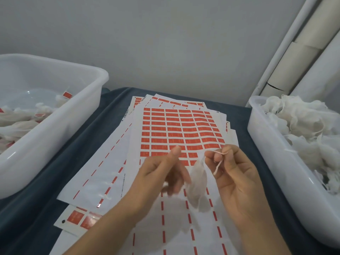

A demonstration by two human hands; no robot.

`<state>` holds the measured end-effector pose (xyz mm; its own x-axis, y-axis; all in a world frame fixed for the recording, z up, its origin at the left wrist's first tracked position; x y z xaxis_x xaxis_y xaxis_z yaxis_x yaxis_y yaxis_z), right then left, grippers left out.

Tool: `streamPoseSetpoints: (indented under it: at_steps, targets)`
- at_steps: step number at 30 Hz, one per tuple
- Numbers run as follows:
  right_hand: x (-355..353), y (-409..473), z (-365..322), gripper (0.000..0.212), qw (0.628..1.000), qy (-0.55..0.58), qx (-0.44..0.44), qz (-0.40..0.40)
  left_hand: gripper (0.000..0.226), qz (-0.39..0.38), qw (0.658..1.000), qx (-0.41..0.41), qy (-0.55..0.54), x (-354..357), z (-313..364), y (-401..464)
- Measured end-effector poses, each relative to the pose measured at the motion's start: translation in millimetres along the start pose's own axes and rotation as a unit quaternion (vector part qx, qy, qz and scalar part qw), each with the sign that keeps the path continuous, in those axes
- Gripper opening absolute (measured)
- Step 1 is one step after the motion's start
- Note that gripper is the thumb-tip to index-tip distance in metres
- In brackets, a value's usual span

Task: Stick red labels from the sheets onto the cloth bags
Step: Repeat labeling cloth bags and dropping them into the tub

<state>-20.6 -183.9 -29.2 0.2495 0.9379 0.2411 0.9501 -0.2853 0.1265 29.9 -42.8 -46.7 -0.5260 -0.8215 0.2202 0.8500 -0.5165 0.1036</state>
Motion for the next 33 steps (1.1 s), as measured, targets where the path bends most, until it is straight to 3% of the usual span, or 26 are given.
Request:
streamPoseSetpoints:
  at_steps: [2,3,6,10,14,16,17,19,22,24,27,33]
  targets:
    - [3,-2,-2,0.015,0.999,-0.027,-0.027,-0.028,0.057,-0.110,0.987,-0.120,-0.015,12,-8,-4]
    - [5,-3,-2,0.015,0.997,-0.055,-0.043,-0.045,0.058,-0.129,0.978,-0.163,-0.008,16,-13,-5]
    - [18,-7,-2,0.020,0.978,-0.157,-0.080,-0.114,0.051,-0.076,0.972,-0.211,-0.070,14,-17,0]
    - [29,-11,6,0.011,0.962,-0.196,-0.064,-0.178,0.039,0.027,0.966,-0.186,-0.181,-8,-12,6]
    - [23,-6,14,0.010,0.954,-0.269,-0.028,-0.130,0.038,0.119,0.901,-0.164,-0.384,-27,-5,8]
    - [14,0,17,0.008,0.920,-0.387,-0.025,-0.063,0.033,0.113,0.897,-0.149,-0.401,-33,0,9]
    - [11,3,17,0.002,0.890,-0.452,-0.029,-0.041,0.027,0.101,0.910,-0.142,-0.376,-33,2,9]
    - [7,6,21,0.013,0.836,-0.546,-0.045,-0.041,0.021,0.087,0.944,-0.142,-0.286,-32,1,8]
    - [2,9,26,0.011,0.803,-0.592,-0.042,-0.054,0.034,0.096,0.960,-0.179,-0.191,-30,-4,9]
    - [0,10,24,0.007,0.838,-0.544,-0.015,-0.040,0.037,0.103,0.963,-0.226,-0.105,-27,-9,14]
    - [4,8,22,0.022,0.889,-0.456,0.000,-0.023,0.039,0.058,0.953,-0.296,0.019,-17,-16,18]
    - [15,0,15,0.005,0.888,-0.443,-0.119,0.018,0.033,-0.109,0.970,-0.187,0.113,-6,-14,4]
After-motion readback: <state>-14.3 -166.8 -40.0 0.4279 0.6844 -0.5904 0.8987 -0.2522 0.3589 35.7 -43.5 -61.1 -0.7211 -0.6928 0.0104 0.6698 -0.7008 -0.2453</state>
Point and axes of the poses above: each hand's wrist, its own y-axis towards the middle knuckle, its own x-axis out of the palm, z = x × y, the point moved 4 cm from there along y, towards the middle knuckle, and after that the axes turned 9 degrees about -y, right-handed, at the moved point
